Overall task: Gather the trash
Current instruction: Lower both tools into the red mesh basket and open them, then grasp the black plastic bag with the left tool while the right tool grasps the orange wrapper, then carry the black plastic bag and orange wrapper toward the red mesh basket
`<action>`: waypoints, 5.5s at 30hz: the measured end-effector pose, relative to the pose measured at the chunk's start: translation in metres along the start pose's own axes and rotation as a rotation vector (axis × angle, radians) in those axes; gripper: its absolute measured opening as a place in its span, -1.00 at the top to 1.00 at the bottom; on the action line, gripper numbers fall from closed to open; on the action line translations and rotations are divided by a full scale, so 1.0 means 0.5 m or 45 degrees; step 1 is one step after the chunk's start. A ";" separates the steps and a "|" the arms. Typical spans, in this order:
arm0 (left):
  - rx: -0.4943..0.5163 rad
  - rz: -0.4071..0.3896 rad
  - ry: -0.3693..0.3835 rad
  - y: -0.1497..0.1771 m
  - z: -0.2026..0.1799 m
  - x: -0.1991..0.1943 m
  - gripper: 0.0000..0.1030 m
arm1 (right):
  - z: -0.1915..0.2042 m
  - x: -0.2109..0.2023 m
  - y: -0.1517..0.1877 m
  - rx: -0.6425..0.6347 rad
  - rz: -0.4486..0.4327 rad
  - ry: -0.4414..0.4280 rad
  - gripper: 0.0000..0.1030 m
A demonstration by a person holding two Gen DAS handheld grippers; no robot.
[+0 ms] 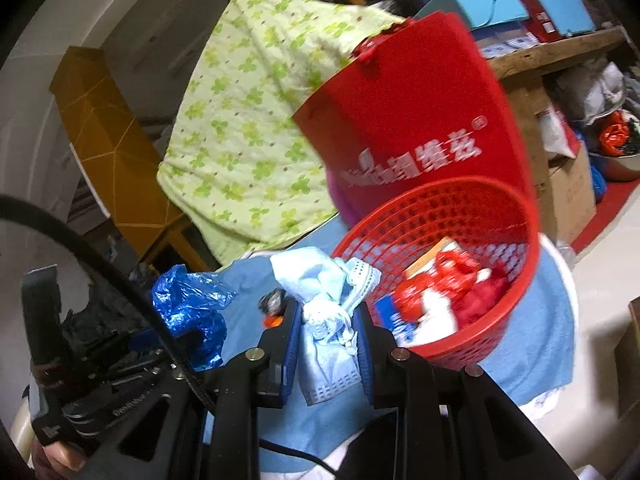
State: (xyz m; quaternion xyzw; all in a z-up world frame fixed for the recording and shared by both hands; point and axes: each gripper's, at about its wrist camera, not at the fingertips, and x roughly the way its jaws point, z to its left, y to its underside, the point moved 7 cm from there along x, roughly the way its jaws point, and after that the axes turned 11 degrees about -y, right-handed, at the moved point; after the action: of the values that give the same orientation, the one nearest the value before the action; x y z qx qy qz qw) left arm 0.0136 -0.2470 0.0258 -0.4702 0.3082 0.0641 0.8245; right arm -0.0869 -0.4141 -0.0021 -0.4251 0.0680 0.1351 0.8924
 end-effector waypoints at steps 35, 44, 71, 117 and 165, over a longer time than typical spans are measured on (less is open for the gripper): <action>-0.273 0.211 -0.048 0.208 0.242 0.190 -0.20 | 0.092 0.102 -0.051 -0.113 0.028 -0.087 -0.20; -0.394 0.251 -0.208 0.313 0.383 0.229 -0.20 | 0.209 0.328 0.078 -0.262 0.360 -0.165 -0.20; -0.542 0.409 -0.167 0.402 0.463 0.347 -0.20 | 0.093 0.832 0.291 -0.192 0.900 -0.149 0.17; -0.629 0.542 -0.046 0.154 0.389 0.497 0.39 | 0.101 0.513 0.267 -0.287 0.639 -0.164 0.21; -0.450 -0.201 -0.578 0.040 0.329 -0.174 0.37 | 0.437 0.100 0.032 -0.500 -0.010 -0.244 0.21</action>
State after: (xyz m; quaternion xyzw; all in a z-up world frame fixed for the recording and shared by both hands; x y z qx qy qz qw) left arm 0.0093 -0.0860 0.1210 -0.6027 0.0624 0.1559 0.7801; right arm -0.0426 -0.2256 0.1116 -0.5762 -0.0466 0.1821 0.7954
